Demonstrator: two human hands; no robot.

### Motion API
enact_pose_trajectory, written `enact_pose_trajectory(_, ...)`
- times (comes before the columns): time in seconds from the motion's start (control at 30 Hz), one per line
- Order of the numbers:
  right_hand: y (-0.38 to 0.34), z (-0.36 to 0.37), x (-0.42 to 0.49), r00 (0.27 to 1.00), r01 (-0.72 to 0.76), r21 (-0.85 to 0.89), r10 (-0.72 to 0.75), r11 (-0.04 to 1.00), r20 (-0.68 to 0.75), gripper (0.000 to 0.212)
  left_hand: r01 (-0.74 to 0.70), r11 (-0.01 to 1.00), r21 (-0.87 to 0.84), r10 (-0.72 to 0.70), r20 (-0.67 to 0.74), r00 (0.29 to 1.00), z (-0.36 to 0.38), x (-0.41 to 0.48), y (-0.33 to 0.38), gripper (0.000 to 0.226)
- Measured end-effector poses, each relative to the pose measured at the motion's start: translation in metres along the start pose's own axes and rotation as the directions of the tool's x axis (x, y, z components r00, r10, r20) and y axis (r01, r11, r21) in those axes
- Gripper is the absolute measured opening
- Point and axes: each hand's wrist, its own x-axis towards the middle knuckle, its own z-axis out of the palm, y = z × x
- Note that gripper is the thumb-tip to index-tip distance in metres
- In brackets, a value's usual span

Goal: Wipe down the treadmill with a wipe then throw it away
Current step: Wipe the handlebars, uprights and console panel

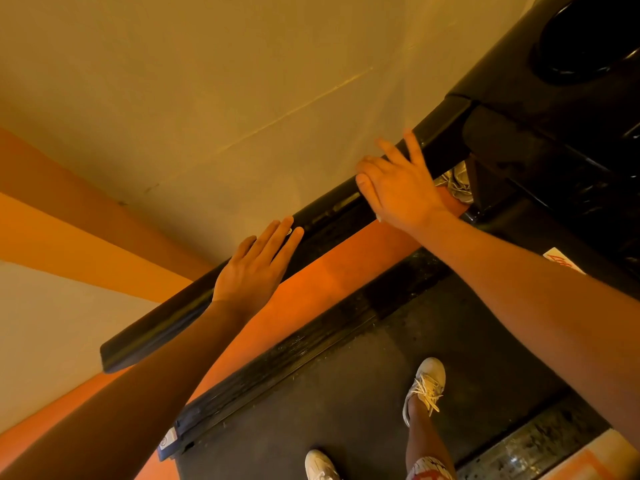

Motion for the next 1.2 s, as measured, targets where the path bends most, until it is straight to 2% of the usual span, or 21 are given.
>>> enact_pose_trajectory(0.17,-0.007,0.003,0.003,0.994,-0.107,-0.008,0.107,0.994,-0.024,0.057,0.048,0.998,-0.044,-0.049,-0.032,0.998,0.005,0.003,-0.002,0.055)
enact_pose_trajectory(0.33,-0.006,0.004,0.003,1.000,0.010,0.053,-0.010,0.999,-0.006,0.060,0.053,0.996,-0.068,-0.057,-0.054,0.997,0.006,0.003,-0.002,0.057)
enact_pose_trajectory(0.5,-0.006,0.002,0.003,0.995,-0.095,0.035,0.096,0.995,-0.037,0.058,0.060,0.995,-0.082,-0.066,-0.070,0.995,0.006,0.004,-0.001,0.056)
enact_pose_trajectory(0.67,-0.005,0.004,0.005,1.000,0.017,0.016,-0.017,1.000,0.008,0.057,0.050,0.996,-0.077,-0.056,-0.084,0.995,0.008,0.002,-0.002,0.056)
enact_pose_trajectory(0.77,0.021,-0.001,0.009,0.999,-0.051,-0.009,0.051,0.999,0.003,0.059,0.048,0.995,-0.083,-0.055,-0.083,0.995,0.010,0.002,-0.002,0.057)
enact_pose_trajectory(0.83,0.013,-0.003,0.008,0.996,-0.094,-0.006,0.094,0.996,-0.009,0.059,0.048,0.995,-0.088,-0.056,-0.084,0.995,0.011,0.002,-0.003,0.057)
enact_pose_trajectory(0.97,-0.006,0.006,0.007,0.999,0.032,0.025,-0.032,0.999,0.021,0.057,0.053,0.994,-0.100,-0.062,-0.093,0.994,0.012,0.001,-0.004,0.057)
enact_pose_trajectory(1.13,0.034,-0.009,0.017,0.993,-0.118,-0.046,0.118,0.992,0.007,0.063,0.046,0.994,-0.100,-0.059,-0.121,0.991,0.009,0.001,0.000,0.057)
enact_pose_trajectory(1.2,0.022,-0.007,0.011,0.997,-0.081,-0.023,0.081,0.996,0.014,0.056,0.047,0.993,-0.110,-0.061,-0.131,0.990,0.008,0.002,0.001,0.057)
